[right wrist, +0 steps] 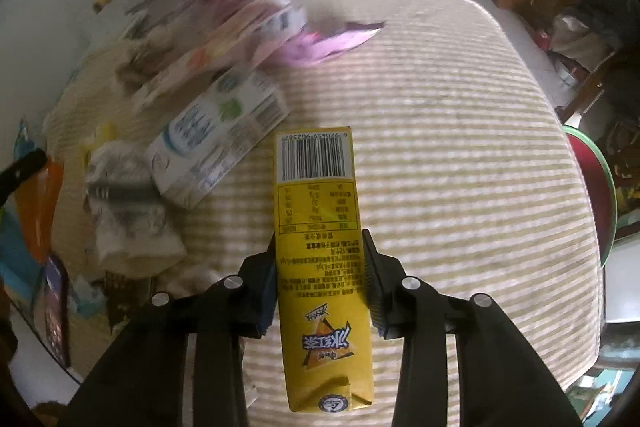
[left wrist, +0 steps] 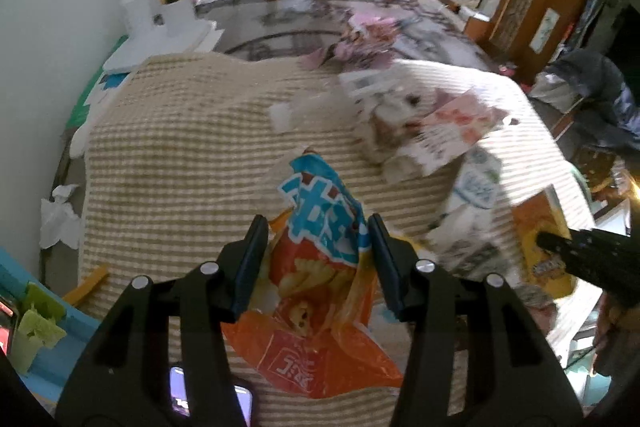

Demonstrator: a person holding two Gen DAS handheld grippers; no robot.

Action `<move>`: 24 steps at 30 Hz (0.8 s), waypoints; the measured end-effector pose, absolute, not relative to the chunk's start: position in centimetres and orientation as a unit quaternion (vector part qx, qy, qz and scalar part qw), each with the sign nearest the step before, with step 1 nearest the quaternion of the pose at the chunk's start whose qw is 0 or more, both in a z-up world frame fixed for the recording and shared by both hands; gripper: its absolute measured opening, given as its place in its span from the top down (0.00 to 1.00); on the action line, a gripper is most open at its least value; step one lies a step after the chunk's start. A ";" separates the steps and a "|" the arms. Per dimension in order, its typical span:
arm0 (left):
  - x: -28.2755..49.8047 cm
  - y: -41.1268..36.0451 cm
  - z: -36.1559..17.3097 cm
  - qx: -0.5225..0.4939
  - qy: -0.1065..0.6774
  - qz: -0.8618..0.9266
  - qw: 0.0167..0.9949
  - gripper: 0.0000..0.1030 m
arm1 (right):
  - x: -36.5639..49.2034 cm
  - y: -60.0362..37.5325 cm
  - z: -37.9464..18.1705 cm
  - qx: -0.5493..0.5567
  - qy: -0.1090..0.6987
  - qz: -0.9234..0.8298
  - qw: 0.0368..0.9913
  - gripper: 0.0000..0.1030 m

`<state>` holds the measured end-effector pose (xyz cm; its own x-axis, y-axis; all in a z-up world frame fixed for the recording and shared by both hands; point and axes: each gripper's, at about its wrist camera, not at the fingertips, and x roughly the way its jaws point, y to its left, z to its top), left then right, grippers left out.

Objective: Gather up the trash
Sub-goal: 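Grasp the orange snack bag with the left tool while the right tool grasps crumpled paper, then carry both items to the red bin and open both tools to drop them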

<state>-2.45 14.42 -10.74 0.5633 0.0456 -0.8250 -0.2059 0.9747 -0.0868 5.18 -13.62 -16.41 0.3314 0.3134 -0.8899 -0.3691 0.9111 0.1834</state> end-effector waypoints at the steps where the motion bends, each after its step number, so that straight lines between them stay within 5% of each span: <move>1: -2.4 14.0 -10.5 -0.087 0.460 0.067 0.881 0.52 | 5.1 -13.9 -15.8 -0.021 0.534 0.212 0.818 0.58; 2: -2.4 13.7 -10.3 -0.086 0.457 0.063 0.883 0.52 | 4.8 -14.0 -15.3 -0.019 0.528 0.214 0.822 0.38; 3: -2.5 13.4 -10.0 -0.085 0.455 0.059 0.885 0.52 | 4.5 -13.9 -14.6 -0.015 0.520 0.216 0.826 0.29; 9: -2.5 12.0 -8.8 -0.093 0.442 0.044 0.891 0.52 | 1.3 -12.5 -12.6 -0.012 0.511 0.301 0.805 0.26; 13: -2.4 11.0 -7.9 -0.096 0.431 0.030 0.897 0.52 | -0.5 -10.1 -14.9 -0.059 0.543 0.335 0.768 0.29; 14: -2.3 10.7 -7.6 -0.096 0.427 0.026 0.898 0.52 | -0.7 -9.3 -15.5 -0.070 0.553 0.331 0.761 0.38; 15: -2.2 10.4 -7.1 -0.097 0.422 0.020 0.901 0.52 | -0.6 -9.1 -16.4 -0.070 0.568 0.330 0.751 0.60; 24: -0.3 5.5 -3.8 -0.100 0.390 -0.032 0.915 0.52 | 1.9 -14.5 -10.2 0.019 0.495 0.311 0.811 0.66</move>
